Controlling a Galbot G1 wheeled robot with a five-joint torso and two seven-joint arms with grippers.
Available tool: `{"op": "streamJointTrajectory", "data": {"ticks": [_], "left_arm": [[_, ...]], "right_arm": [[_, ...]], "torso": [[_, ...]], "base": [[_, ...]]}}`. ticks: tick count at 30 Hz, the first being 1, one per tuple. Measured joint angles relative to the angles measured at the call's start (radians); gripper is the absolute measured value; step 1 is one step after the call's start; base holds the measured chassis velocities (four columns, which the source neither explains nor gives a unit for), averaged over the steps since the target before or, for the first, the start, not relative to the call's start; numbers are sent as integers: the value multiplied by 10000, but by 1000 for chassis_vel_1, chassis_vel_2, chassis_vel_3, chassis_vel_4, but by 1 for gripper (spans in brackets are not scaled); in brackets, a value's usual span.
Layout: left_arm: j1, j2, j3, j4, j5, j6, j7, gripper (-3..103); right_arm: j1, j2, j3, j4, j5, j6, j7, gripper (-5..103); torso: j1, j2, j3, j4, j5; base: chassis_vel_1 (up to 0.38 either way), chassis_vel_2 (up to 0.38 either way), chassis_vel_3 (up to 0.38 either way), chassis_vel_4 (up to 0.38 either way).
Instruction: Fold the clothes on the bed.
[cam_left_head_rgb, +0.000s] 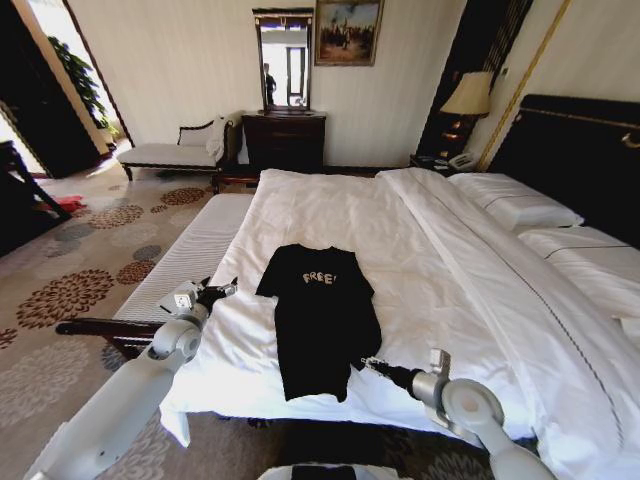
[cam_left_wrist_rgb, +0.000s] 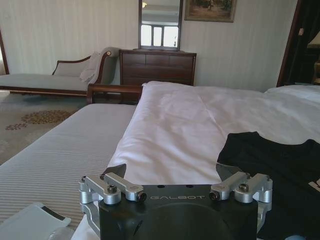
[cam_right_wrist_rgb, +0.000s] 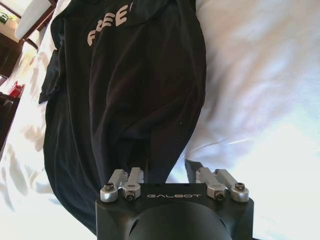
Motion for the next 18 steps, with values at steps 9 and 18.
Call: {"op": "streamJointTrajectory", "data": {"ticks": [9, 18], "left_arm": [[12, -67, -73, 23, -1, 0, 0, 100], [62, -191, -92, -6, 25, -2, 2, 100]], "right_arm": [[-227, -53, -34, 152, -266, 2, -61, 9], [-747, -399, 448, 586, -217, 3, -61, 0]], "torso": [[0, 0, 0, 0, 0], [0, 0, 0, 0, 0]], "base": [[0, 0, 0, 0], [0, 0, 0, 0]]}}
